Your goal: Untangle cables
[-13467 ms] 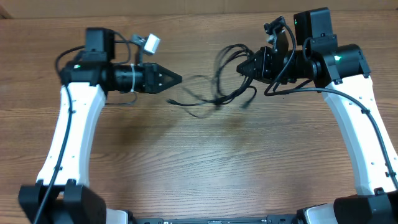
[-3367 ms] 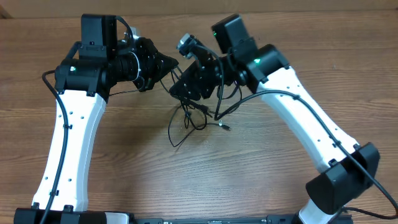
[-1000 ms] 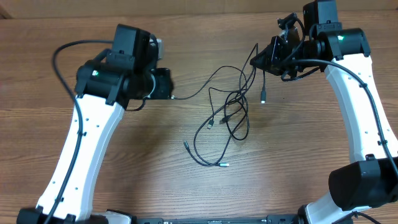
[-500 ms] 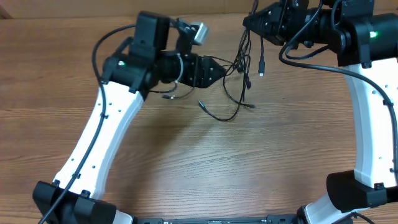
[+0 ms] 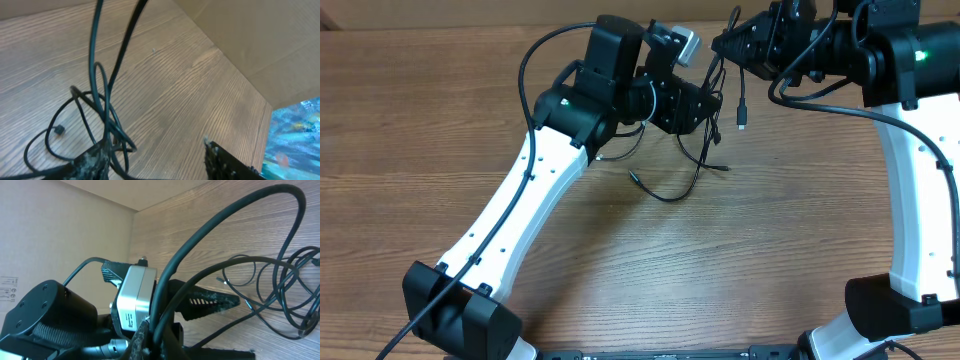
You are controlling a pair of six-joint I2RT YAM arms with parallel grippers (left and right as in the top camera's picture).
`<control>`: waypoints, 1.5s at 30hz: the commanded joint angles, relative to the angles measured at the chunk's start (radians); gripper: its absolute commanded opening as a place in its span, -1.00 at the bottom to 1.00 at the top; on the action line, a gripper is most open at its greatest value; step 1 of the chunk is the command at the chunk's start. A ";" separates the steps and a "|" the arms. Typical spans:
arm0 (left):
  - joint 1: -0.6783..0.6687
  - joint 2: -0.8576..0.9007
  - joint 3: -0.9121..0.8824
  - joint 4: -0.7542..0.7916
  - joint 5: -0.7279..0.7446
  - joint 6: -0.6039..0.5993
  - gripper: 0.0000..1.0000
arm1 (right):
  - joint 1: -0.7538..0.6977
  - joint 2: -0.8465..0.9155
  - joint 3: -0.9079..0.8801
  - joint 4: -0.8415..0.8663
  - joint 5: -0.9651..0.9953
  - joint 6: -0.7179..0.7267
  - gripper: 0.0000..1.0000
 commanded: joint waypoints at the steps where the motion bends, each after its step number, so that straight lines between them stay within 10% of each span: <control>1: -0.016 0.039 0.006 0.026 -0.014 0.008 0.08 | 0.004 -0.014 0.018 -0.008 -0.007 -0.016 -0.93; 3: -0.018 0.052 0.006 0.045 -0.014 -0.022 -0.03 | 0.004 -0.014 0.018 -0.014 -0.024 -0.024 -0.93; 5: -0.021 0.076 0.006 0.074 -0.014 -0.072 -0.86 | 0.004 -0.014 0.018 -0.014 -0.032 -0.027 -0.93; 12: 0.100 -0.041 0.014 -0.182 -0.076 -0.116 -0.92 | 0.002 -0.013 0.016 -0.104 0.368 -0.045 -0.67; 15: 0.162 -0.201 0.014 -0.300 -0.032 -0.109 -0.91 | 0.002 0.000 0.015 -0.149 0.501 -0.046 0.55; 16: 0.172 -0.227 0.014 -0.304 -0.031 -0.105 -0.92 | 0.002 0.003 0.015 -0.154 0.487 -0.050 0.58; 25: 0.354 -0.306 0.014 -0.060 0.384 -0.240 -0.92 | 0.004 0.021 0.014 -0.225 0.135 -0.311 0.63; 39: 0.441 -0.306 0.014 0.830 0.549 -0.986 -0.91 | 0.262 0.040 -0.325 0.125 0.070 -0.459 0.61; 45: 0.440 -0.305 0.014 0.713 0.571 -0.946 -0.92 | 0.366 0.044 -0.326 0.248 0.024 -0.336 0.35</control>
